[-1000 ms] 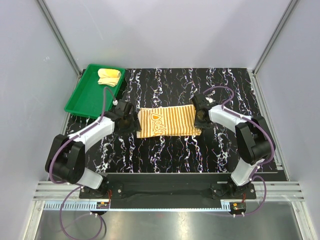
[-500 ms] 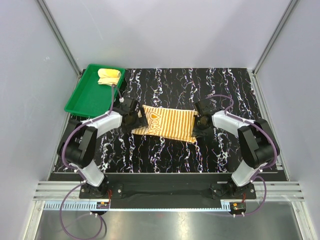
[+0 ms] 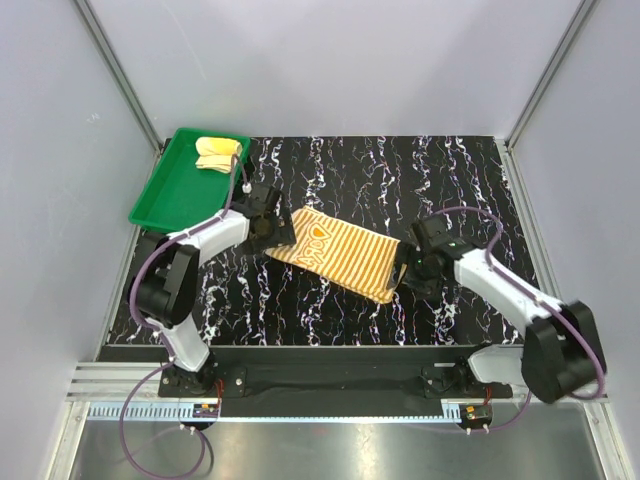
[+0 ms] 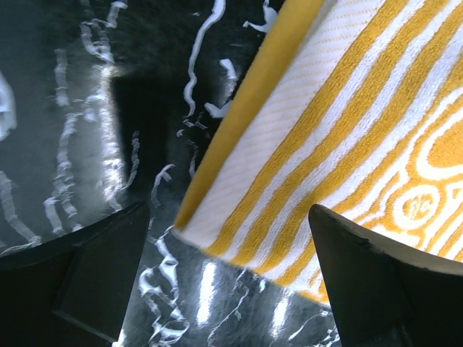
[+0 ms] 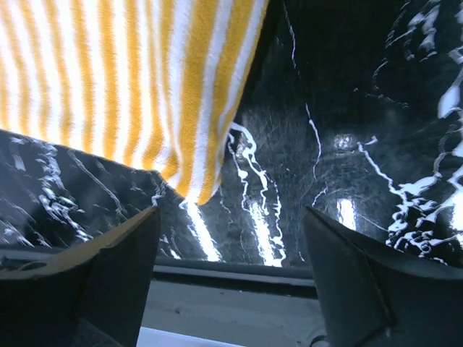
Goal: Roll the towels
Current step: Fold the towel
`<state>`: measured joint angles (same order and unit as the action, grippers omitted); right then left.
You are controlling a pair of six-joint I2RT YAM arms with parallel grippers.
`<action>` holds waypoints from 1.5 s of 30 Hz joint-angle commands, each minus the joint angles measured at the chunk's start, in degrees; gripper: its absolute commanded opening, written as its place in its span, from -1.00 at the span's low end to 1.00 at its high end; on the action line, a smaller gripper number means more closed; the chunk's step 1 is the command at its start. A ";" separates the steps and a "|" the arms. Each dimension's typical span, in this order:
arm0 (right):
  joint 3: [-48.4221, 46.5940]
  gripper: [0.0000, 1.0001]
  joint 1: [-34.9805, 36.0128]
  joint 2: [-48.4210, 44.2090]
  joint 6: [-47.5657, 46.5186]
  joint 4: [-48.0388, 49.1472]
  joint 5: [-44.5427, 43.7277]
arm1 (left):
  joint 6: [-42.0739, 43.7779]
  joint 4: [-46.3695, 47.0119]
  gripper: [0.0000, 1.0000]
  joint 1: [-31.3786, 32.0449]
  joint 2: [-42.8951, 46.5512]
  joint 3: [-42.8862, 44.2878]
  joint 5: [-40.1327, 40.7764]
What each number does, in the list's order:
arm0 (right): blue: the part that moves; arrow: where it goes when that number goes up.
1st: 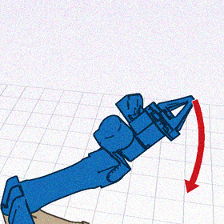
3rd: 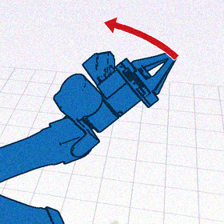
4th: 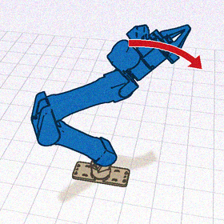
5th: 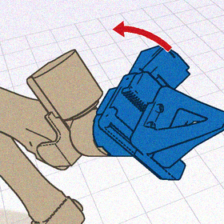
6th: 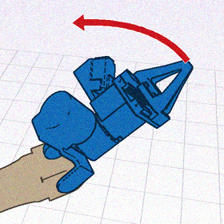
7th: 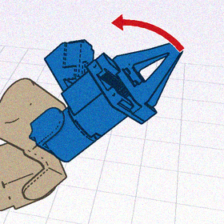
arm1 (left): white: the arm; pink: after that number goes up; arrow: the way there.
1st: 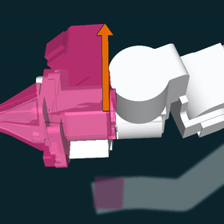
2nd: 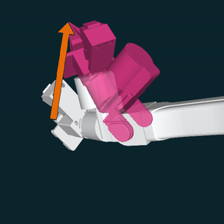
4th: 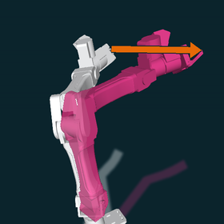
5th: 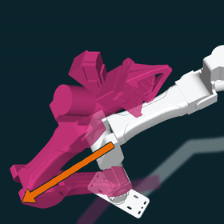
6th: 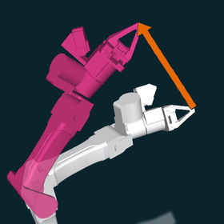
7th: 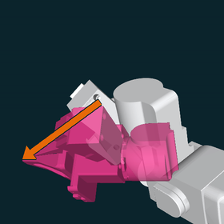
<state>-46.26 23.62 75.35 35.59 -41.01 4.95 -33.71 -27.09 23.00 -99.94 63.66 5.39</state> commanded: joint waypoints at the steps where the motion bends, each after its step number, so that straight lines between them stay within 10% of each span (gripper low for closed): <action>1: 0.29 0.73 0.11 -7.92 4.39 -1.53 -6.08 | 3.12 -3.84 0.98 0.46 8.60 4.71 6.03; 22: 14.00 0.14 -7.44 1.11 13.27 31.78 1.38 | 11.30 12.32 0.97 22.77 14.00 4.19 -11.44; 34: 18.31 -0.93 -7.53 -3.10 12.75 30.04 1.04 | 11.30 19.70 0.98 29.11 1.33 9.82 -16.37; 38: 16.90 -0.74 -7.45 -7.84 10.82 22.22 -0.99 | 7.27 26.92 0.97 29.99 1.15 7.01 -19.80; 45: 10.23 0.38 -7.53 -14.96 8.18 9.22 -4.68 | 5.75 35.37 0.98 37.44 2.65 1.91 -11.94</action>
<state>-31.46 16.36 63.77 45.84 -24.29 3.99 -28.56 3.03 56.18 -99.46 66.15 -12.16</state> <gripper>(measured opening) 0.664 0.985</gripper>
